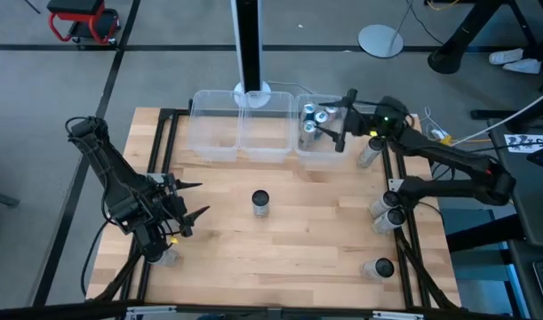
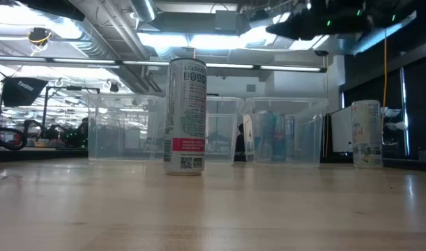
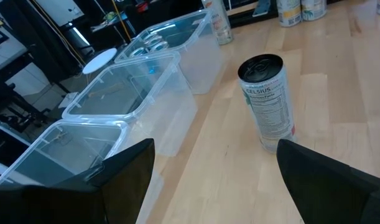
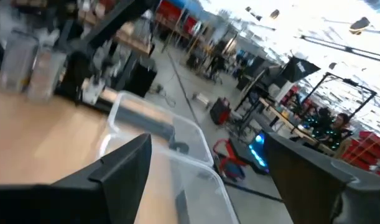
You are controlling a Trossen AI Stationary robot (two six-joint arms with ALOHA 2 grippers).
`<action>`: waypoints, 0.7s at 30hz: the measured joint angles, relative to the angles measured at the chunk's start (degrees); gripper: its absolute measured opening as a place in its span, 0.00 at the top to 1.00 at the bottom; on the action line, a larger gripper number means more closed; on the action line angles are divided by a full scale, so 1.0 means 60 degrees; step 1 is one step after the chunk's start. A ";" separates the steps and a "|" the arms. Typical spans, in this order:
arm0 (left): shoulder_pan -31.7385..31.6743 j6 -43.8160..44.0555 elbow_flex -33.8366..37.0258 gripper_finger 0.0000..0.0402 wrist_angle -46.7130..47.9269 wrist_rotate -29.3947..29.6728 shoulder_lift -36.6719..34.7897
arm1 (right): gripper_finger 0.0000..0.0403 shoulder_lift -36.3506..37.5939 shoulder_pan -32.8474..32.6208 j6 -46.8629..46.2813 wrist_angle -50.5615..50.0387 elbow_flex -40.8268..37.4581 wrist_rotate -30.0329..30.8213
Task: Sort soda cans
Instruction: Put the white-pink soda can into the middle transparent bin
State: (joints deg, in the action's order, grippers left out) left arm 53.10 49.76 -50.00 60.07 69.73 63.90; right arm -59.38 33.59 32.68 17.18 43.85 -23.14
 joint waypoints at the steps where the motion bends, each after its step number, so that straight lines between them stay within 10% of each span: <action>1: 0.0000 -0.0003 0.0000 0.19 -0.0022 0.0000 -0.0003 | 0.24 0.0172 -0.0240 0.0366 -0.0795 0.0303 0.0264; 12: 0.0000 -0.0171 0.0000 0.19 -0.0203 0.0000 -0.0002 | 0.24 0.0281 -0.3291 0.2287 -0.6681 0.3239 0.4488; 21: 0.0000 -0.0147 0.0000 0.19 -0.0203 0.0000 -0.0001 | 0.24 -0.0002 -0.5348 0.1532 -0.7726 0.3439 0.5381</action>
State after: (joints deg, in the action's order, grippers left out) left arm 53.10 48.88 -50.00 58.85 69.73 63.89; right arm -59.39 1.50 41.88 -29.18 64.49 9.15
